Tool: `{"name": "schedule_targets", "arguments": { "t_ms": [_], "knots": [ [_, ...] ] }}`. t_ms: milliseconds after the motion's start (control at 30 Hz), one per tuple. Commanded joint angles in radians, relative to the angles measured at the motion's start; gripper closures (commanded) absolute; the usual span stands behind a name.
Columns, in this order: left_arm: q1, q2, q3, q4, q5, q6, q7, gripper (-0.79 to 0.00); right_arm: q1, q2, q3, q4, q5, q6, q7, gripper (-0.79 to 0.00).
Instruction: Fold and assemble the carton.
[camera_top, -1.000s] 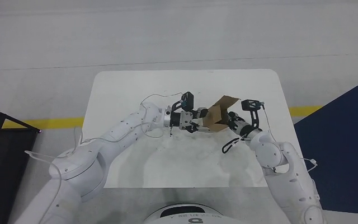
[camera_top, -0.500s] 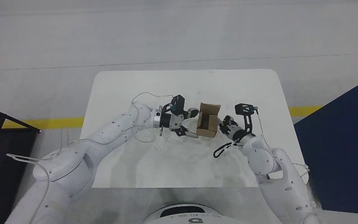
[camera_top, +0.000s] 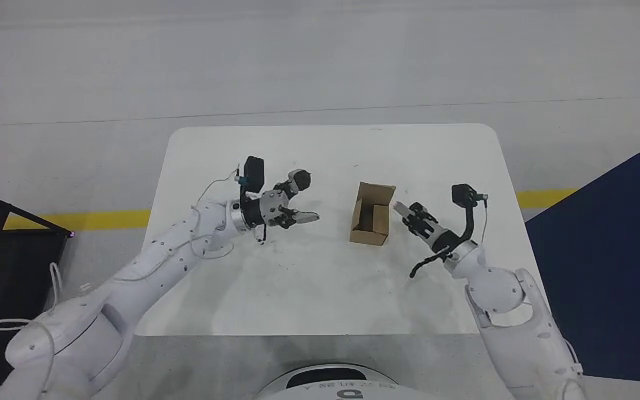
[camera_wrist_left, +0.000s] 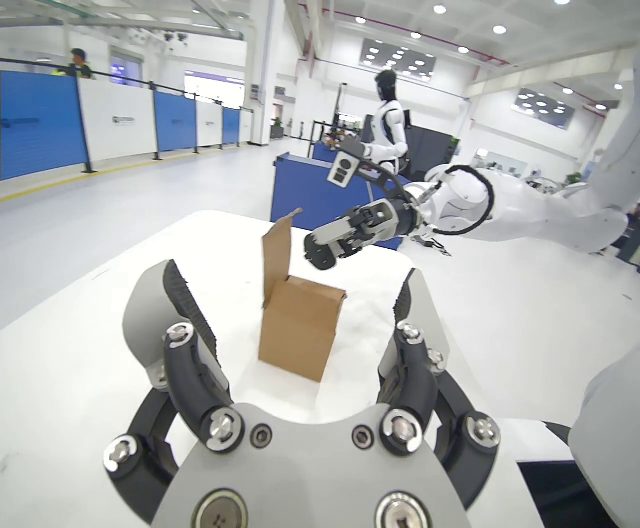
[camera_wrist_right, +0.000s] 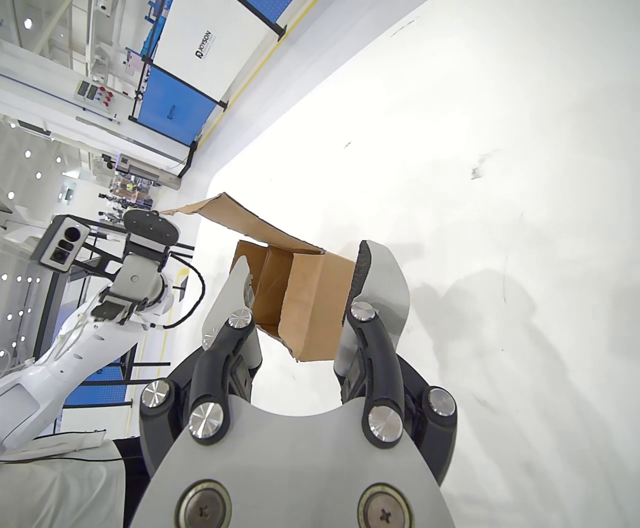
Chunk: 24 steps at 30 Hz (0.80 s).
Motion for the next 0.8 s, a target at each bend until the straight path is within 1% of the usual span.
{"name": "schedule_targets", "arguments": {
  "t_ms": [0, 33, 67, 100, 133, 333, 367, 433, 500, 533, 633, 733, 767],
  "knots": [
    [0.014, 0.018, -0.024, -0.003, 0.019, -0.019, -0.019, -0.785, 0.002, 0.001, -0.005, 0.011, 0.003, -0.021, 0.009, -0.391],
    [0.012, 0.021, -0.032, -0.006, 0.033, -0.019, -0.034, -0.785, 0.005, 0.001, -0.009, 0.018, 0.005, -0.032, 0.014, -0.397],
    [0.012, 0.022, -0.045, -0.019, 0.027, 0.0, -0.035, -0.785, 0.009, 0.002, -0.013, 0.024, 0.01, -0.043, 0.02, -0.44],
    [0.012, 0.021, -0.049, -0.028, 0.026, 0.01, -0.031, -0.785, 0.013, 0.002, -0.014, 0.029, 0.018, -0.054, 0.024, -0.65],
    [0.012, 0.021, -0.049, -0.028, 0.026, 0.01, -0.031, -0.785, 0.013, 0.002, -0.014, 0.029, 0.018, -0.054, 0.024, -0.785],
    [0.012, 0.021, -0.049, -0.028, 0.026, 0.01, -0.031, -0.785, 0.013, 0.002, -0.014, 0.029, 0.018, -0.054, 0.024, -0.785],
    [0.011, 0.021, -0.049, -0.026, 0.031, 0.017, -0.046, -0.785, 0.013, 0.002, -0.014, 0.029, 0.018, -0.054, 0.024, -0.785],
    [0.004, 0.018, -0.056, -0.055, 0.016, 0.03, -0.14, -0.785, 0.013, 0.002, -0.022, 0.03, -0.004, -0.055, 0.014, -0.785],
    [0.001, 0.009, -0.058, -0.079, -0.057, -0.001, -0.238, -0.785, 0.014, 0.001, -0.044, 0.03, -0.021, -0.077, 0.007, -0.785],
    [-0.002, 0.002, -0.055, -0.085, -0.104, -0.017, -0.302, -0.785, 0.015, 0.001, -0.051, 0.033, -0.023, -0.088, -0.001, -0.785],
    [-0.026, -0.022, -0.038, -0.104, -0.243, -0.022, -0.514, -0.785, 0.017, 0.0, -0.066, 0.042, -0.039, -0.106, -0.021, -0.785],
    [-0.058, -0.045, -0.021, -0.114, -0.355, 0.021, -0.721, -0.785, 0.018, 0.0, -0.076, 0.048, -0.045, -0.115, -0.032, -0.785],
    [-0.07, -0.053, -0.02, -0.121, -0.386, 0.039, -0.771, -0.785, 0.017, 0.0, -0.078, 0.049, -0.045, -0.119, -0.035, -0.785]
  ]
}}
